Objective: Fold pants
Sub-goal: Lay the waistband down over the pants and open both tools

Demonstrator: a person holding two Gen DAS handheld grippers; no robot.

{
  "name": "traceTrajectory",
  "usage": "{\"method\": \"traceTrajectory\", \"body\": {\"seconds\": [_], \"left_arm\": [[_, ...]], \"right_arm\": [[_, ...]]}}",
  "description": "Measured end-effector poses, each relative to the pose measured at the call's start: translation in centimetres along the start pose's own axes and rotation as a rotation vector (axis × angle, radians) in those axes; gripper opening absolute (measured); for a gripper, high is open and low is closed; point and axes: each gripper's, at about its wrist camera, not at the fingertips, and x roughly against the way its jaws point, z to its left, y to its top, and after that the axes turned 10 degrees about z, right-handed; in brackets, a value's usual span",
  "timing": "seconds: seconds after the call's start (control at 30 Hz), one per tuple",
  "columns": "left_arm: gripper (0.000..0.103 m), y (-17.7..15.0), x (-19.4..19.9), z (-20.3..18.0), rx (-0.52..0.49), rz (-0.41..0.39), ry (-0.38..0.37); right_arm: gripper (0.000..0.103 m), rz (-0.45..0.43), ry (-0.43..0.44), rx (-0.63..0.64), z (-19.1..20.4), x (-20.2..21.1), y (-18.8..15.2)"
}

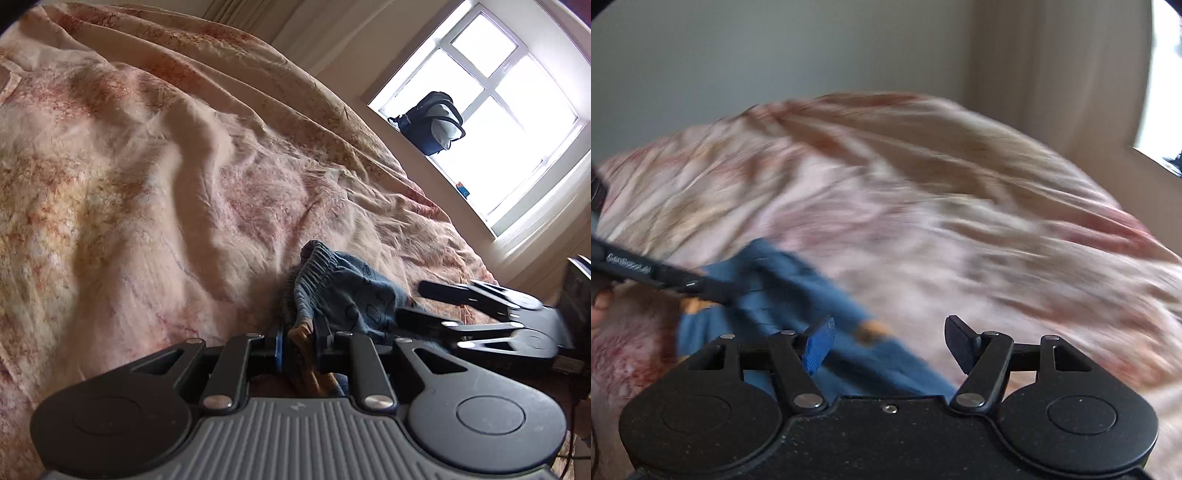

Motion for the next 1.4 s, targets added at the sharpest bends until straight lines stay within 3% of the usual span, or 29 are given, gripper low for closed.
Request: {"method": "traceTrajectory", "body": {"seconds": [0.07, 0.13, 0.2, 0.27, 0.37, 0.43, 0.5, 0.57, 0.7, 0.8, 0.9, 0.97, 1.07, 1.23, 1.33, 1.4], "left_arm": [[0.017, 0.0, 0.1, 0.0, -0.012, -0.001, 0.005], [0.017, -0.1, 0.2, -0.2, -0.030, -0.002, 0.012], [0.017, 0.0, 0.0, -0.3, -0.039, 0.003, 0.018], [0.017, 0.2, -0.2, -0.2, -0.031, 0.009, 0.014], [0.017, 0.4, -0.2, -0.1, -0.026, 0.015, 0.009], [0.017, 0.4, -0.2, -0.1, -0.032, 0.014, 0.013], [0.017, 0.4, -0.2, -0.3, -0.041, 0.013, 0.021], [0.017, 0.4, -0.2, -0.4, -0.047, 0.014, 0.025], [0.019, 0.5, -0.2, -0.5, -0.063, 0.014, 0.034], [0.024, 0.6, 0.4, -0.7, -0.089, -0.003, 0.050], [0.040, 0.7, 2.0, -1.9, -0.168, -0.071, 0.135], [0.069, 0.5, 3.4, -3.4, -0.225, -0.163, 0.233], [0.077, 0.1, 4.0, -6.9, -0.351, -0.252, 0.314], [0.086, -1.4, -0.9, -15.3, -0.577, -0.192, 0.219], [0.087, -3.5, -6.2, -19.8, -0.731, -0.121, 0.254], [0.087, -4.9, -9.7, -21.5, -0.821, -0.067, 0.328]], "right_arm": [[0.068, 0.024, 0.001, 0.027, 0.6, -1.7, 0.8], [0.068, 0.045, -0.086, 0.058, 0.1, -2.8, 1.1], [0.069, 0.039, -0.142, -0.045, -2.3, -2.7, 1.4], [0.057, 0.028, -0.236, -0.168, -4.6, -1.4, 1.1], [0.060, -0.015, -0.167, -0.174, -3.8, 1.7, -0.4], [0.070, -0.016, -0.122, -0.091, -0.6, 3.0, -1.8], [0.073, 0.038, -0.075, -0.060, 2.0, 3.0, -3.8], [0.072, 0.111, -0.125, -0.085, 2.9, 2.8, -5.8], [0.075, 0.094, -0.202, -0.241, 0.9, 6.4, -11.0], [0.080, 0.111, -0.321, -0.308, 0.4, 9.7, -14.8], [0.081, 0.061, -0.422, -0.363, 0.1, 12.6, -18.0], [0.087, -0.008, -0.466, -0.406, 0.6, 14.4, -19.6], [0.093, -0.104, -0.478, -0.479, 0.8, 16.2, -22.5], [0.094, -0.135, -0.483, -0.530, -0.5, 16.8, -25.4], [0.097, -0.138, -0.558, -0.524, -0.8, 18.1, -27.4], [0.098, -0.121, -0.616, -0.542, -1.5, 19.0, -29.4]]}}
